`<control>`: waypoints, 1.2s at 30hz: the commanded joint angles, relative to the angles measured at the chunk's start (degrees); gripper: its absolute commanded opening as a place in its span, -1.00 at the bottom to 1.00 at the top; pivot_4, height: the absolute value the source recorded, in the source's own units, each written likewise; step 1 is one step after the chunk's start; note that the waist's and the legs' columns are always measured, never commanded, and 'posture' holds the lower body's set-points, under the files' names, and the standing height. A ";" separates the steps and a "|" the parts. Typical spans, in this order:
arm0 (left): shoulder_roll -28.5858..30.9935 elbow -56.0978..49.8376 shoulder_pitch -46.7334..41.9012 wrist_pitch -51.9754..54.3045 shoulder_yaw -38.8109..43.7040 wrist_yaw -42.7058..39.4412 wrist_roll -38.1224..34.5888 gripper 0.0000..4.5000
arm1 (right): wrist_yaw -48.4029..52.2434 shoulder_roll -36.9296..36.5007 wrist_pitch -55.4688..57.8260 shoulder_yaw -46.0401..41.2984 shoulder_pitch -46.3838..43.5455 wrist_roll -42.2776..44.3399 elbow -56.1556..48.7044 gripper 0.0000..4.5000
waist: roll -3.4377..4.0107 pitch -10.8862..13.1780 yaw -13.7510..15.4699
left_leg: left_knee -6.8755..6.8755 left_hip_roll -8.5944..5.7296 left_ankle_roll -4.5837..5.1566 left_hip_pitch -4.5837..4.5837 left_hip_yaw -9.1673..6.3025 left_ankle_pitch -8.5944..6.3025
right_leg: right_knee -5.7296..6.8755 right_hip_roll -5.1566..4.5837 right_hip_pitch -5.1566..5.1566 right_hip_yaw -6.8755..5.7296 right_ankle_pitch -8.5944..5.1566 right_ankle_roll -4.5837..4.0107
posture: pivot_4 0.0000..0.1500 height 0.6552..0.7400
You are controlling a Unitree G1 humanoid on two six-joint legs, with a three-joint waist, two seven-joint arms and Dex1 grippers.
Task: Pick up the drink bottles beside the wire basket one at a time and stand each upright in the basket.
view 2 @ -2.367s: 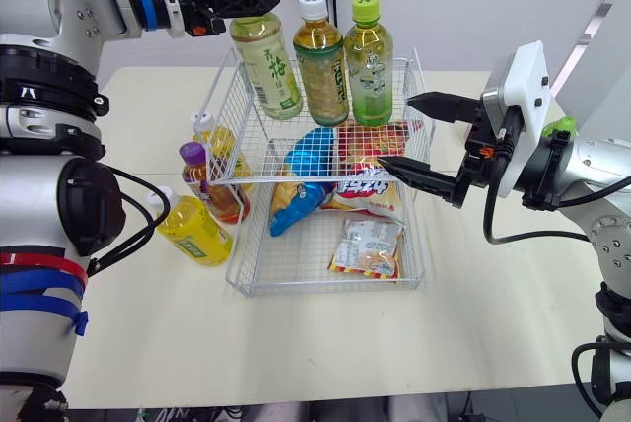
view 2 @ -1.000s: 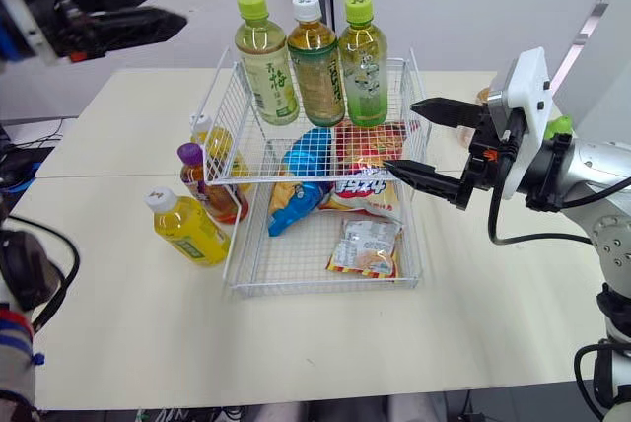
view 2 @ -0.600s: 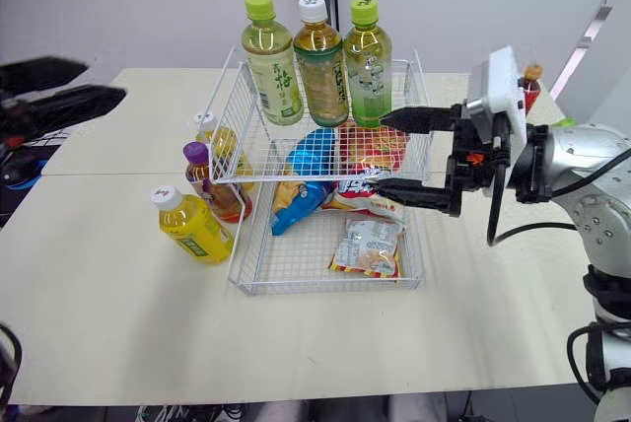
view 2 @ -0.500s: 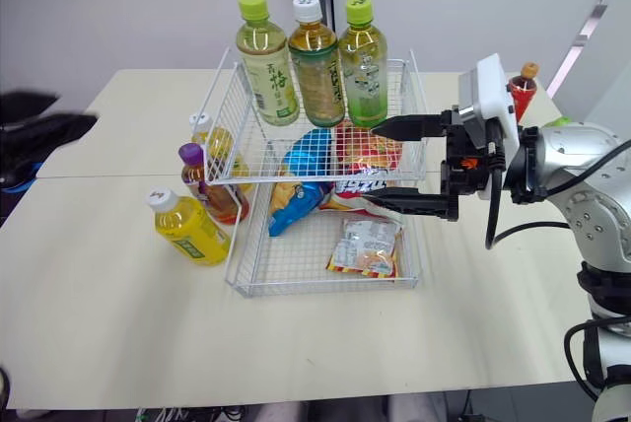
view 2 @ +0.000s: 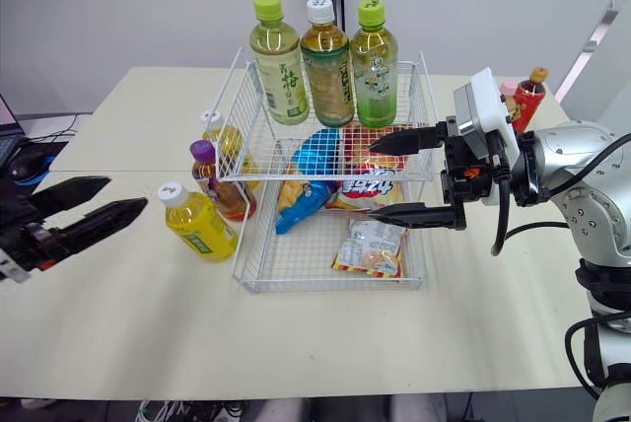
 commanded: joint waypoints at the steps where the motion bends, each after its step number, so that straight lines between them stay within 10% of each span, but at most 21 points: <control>1: -5.86 -6.23 -0.82 -3.43 -2.94 10.06 -0.05 0.99 | -0.31 0.25 -0.20 -0.71 -1.18 -0.11 -1.28 1.00 | -0.01 -0.01 0.04 | 0.01 0.00 0.00 0.01 0.02 0.00 | 0.01 0.00 0.02 0.01 0.00 0.00 | 1.00 1.00; 14: -14.68 -11.37 0.04 -9.71 -17.80 33.11 9.72 0.99 | -0.20 0.69 -0.06 0.13 -1.98 -1.28 -0.70 1.00 | -0.01 -0.01 0.10 | 0.01 0.00 0.01 0.22 0.08 0.00 | -0.01 0.30 0.23 0.05 0.02 0.00 | 1.00 1.00; 29: -15.27 -10.86 0.01 -12.10 -23.99 37.68 11.41 0.99 | -0.33 0.84 1.09 -0.35 -2.46 -1.13 -0.99 1.00 | -0.01 -0.02 0.14 | 0.00 0.00 0.01 0.21 0.07 -0.01 | -0.02 0.32 0.23 0.04 0.01 0.00 | 1.00 1.00; 36: -15.31 -10.52 0.30 -12.35 -24.90 38.34 11.79 0.17 | -0.76 0.87 1.60 -0.68 -2.18 -0.88 -1.36 1.00 | -0.01 -0.01 0.14 | -0.01 0.00 0.00 0.21 0.07 -0.01 | -0.03 0.32 0.23 0.04 0.01 0.00 | 1.00 1.00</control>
